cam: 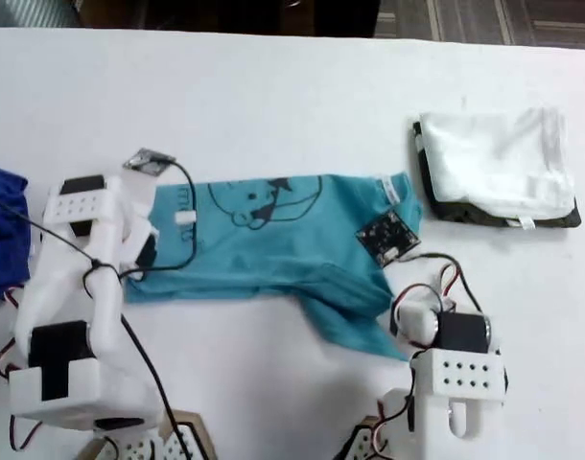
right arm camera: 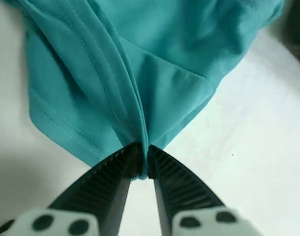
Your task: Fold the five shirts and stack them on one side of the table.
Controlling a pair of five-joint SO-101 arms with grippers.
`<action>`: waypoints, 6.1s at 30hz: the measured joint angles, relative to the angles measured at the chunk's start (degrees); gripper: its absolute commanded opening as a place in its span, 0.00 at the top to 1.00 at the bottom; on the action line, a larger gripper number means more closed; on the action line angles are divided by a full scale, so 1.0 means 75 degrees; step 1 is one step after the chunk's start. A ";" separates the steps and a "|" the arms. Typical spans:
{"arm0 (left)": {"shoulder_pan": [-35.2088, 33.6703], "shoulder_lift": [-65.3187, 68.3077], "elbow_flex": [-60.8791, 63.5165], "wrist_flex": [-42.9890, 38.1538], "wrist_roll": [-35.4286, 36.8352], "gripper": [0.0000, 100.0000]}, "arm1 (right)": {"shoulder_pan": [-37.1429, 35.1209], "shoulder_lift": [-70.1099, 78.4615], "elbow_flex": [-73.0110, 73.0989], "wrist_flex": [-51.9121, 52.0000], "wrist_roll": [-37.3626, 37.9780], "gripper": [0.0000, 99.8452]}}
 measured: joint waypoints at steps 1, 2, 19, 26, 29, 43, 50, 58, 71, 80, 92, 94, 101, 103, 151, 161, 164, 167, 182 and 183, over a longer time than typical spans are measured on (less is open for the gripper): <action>0.0000 0.0012 0.0000 0.0047 -0.0012 0.97 | 0.0000 0.0000 0.0117 -0.0070 0.0012 0.98; 0.0000 0.0012 0.0000 0.0094 -0.0094 0.97 | 0.0000 0.0023 0.0234 -0.0176 0.0012 0.98; -0.0692 0.0012 -0.1688 0.1641 -0.0399 0.83 | 0.0000 0.1125 -0.0703 0.0352 0.0000 0.81; -0.0785 0.0023 -0.4196 0.2942 -0.0375 0.96 | 0.0000 0.1184 -0.2966 0.1371 0.0000 0.99; -0.0785 0.0070 -0.4478 0.2825 0.0035 0.97 | -0.0105 0.1231 -0.3106 0.0715 -0.0270 0.98; 0.0527 0.3540 -0.5591 0.1758 0.1207 0.97 | -0.1114 0.5767 -0.4665 -0.2133 -0.1829 0.98; 0.0527 0.4220 -0.6552 0.1899 0.1207 0.97 | -0.1125 0.7162 -0.5638 -0.2133 -0.1899 0.98; 0.0539 0.5075 -0.7138 0.1899 0.1219 0.97 | -0.1125 0.8264 -0.6494 -0.2133 -0.1899 0.98; 0.0082 0.7502 -1.0221 0.2403 0.1219 0.97 | -0.1125 1.0221 -0.7736 -0.2133 -0.1899 0.98; -0.0094 0.9366 -1.3679 0.2942 0.0961 0.97 | -0.1125 1.0936 -0.8486 -0.2133 -0.1899 0.98; -0.0129 0.9670 -1.4359 0.3305 0.0914 0.97 | -0.0926 1.2601 -0.9776 -0.2133 -0.1899 0.98; -0.0152 0.9670 -1.4371 0.3376 0.0914 0.97 | -0.0738 1.2859 -1.0104 -0.2133 -0.1899 0.98; -0.0152 0.9705 -1.4394 0.3399 0.0914 0.97 | -0.0516 1.3034 -1.0479 -0.1770 -0.1922 0.98; -0.0152 0.9705 -1.4453 0.3458 0.0914 0.97 | -0.0504 1.2823 -1.0467 -0.1536 -0.1922 0.98; -0.1090 0.0774 0.0469 -0.2860 0.0938 0.97 | -0.3083 0.6435 -0.1981 -0.4243 -0.1911 0.98; -0.1090 0.0762 0.0516 -0.2895 0.0949 0.97 | -0.3774 0.6341 -0.1946 -0.3763 -0.1911 0.98; -0.1090 0.0762 0.0516 -0.2895 0.0949 0.97 | -0.3985 0.6306 -0.1946 -0.3165 -0.1899 0.98; -0.1090 0.0762 0.0516 -0.2895 0.0949 0.97 | -0.4149 0.5966 -0.1946 -0.2544 -0.1899 0.98; -0.1090 0.0762 0.0516 -0.2895 0.0949 0.97 | -0.3048 0.2813 -0.0985 -0.3774 -0.1899 0.98; -0.1090 0.0762 0.0516 -0.2895 0.0949 0.97 | -0.2954 0.2825 -0.0797 -0.3997 -0.1911 0.98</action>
